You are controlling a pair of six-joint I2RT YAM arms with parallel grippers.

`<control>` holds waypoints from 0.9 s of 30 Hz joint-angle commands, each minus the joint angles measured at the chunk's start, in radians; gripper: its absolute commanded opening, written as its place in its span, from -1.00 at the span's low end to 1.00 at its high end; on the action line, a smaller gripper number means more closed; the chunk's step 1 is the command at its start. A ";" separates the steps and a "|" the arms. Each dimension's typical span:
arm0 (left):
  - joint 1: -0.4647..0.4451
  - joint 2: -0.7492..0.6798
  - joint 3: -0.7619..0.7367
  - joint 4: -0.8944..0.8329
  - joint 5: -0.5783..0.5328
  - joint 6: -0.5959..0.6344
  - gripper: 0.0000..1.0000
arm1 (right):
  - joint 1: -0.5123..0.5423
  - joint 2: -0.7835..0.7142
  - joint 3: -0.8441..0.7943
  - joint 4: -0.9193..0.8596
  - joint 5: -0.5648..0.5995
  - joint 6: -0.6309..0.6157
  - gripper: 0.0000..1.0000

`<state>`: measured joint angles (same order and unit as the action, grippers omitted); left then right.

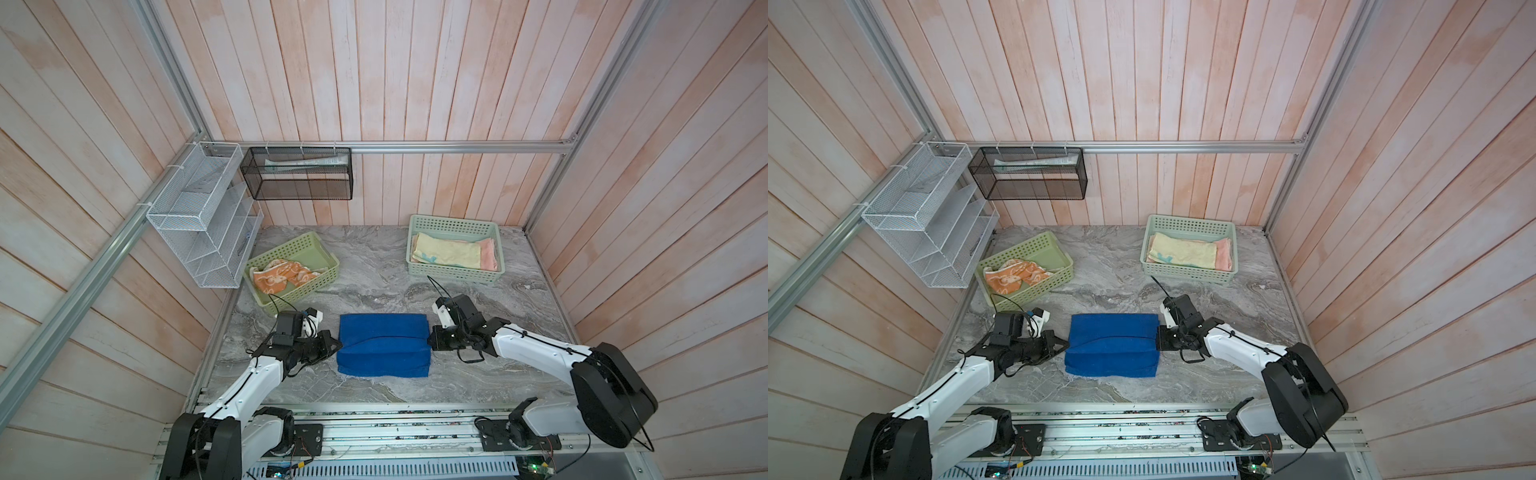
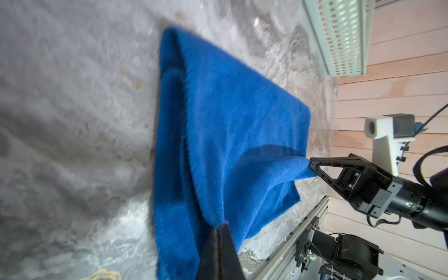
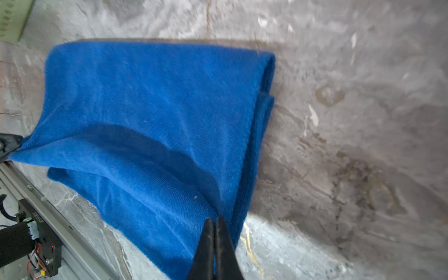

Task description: Fold and stack the towels

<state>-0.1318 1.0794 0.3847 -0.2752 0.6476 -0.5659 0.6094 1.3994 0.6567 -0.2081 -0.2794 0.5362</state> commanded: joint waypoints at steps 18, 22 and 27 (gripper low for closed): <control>0.001 -0.200 0.018 -0.166 -0.061 -0.207 -1.00 | 0.023 -0.199 -0.006 -0.106 -0.024 0.066 -1.00; -0.034 -0.147 0.005 -0.157 -0.101 -0.235 -1.00 | 0.044 -0.172 -0.053 -0.081 -0.037 0.077 -1.00; -0.056 -0.097 0.036 -0.211 -0.181 -0.232 -0.65 | 0.064 -0.165 -0.049 -0.118 -0.041 0.081 -0.55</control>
<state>-0.1829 0.9764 0.4026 -0.4427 0.5343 -0.7822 0.6613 1.2400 0.5957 -0.3000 -0.3038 0.6102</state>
